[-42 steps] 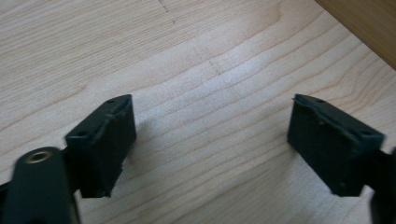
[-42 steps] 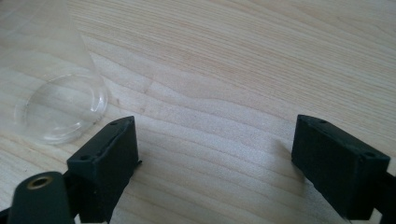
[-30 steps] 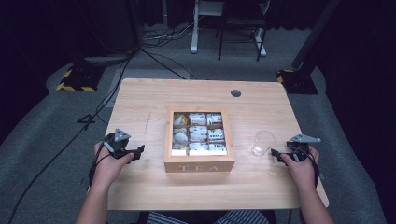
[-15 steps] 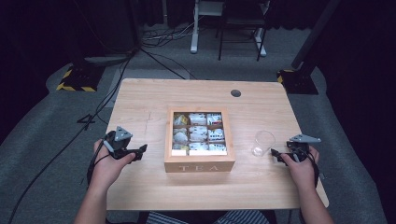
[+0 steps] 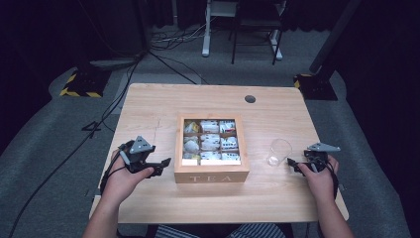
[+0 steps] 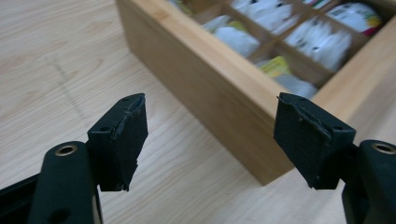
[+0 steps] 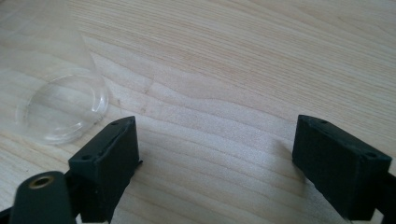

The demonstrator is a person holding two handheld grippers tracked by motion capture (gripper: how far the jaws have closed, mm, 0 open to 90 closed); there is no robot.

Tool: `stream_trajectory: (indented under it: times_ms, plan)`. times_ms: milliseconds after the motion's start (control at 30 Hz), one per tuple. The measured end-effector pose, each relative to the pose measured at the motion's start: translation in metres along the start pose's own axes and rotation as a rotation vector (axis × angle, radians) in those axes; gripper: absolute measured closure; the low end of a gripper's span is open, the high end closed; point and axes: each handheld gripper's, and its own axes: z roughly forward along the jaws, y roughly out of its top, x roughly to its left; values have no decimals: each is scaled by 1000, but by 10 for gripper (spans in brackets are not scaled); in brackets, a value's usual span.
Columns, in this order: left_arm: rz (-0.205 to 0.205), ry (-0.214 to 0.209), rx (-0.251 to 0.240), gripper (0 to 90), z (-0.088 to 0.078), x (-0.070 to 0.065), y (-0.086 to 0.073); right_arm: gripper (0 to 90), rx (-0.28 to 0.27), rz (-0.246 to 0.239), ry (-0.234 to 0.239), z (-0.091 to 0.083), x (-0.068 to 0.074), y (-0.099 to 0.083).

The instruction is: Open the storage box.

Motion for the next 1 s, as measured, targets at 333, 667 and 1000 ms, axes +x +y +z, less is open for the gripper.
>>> stream_trajectory:
  times_ms: [333, 667, 1000]
  plan:
    - [75, -107, 7, 259, 7, -21, 4, 148, 0, 0, 0, 0, 0, 0]
    - [138, -151, 68, 245, 19, -29, -1, 148, 0, 0, 0, 0, 0, 0]
    - [175, -154, 100, 260, 27, -34, -3, 148, 0, 0, 0, 0, 0, 0]
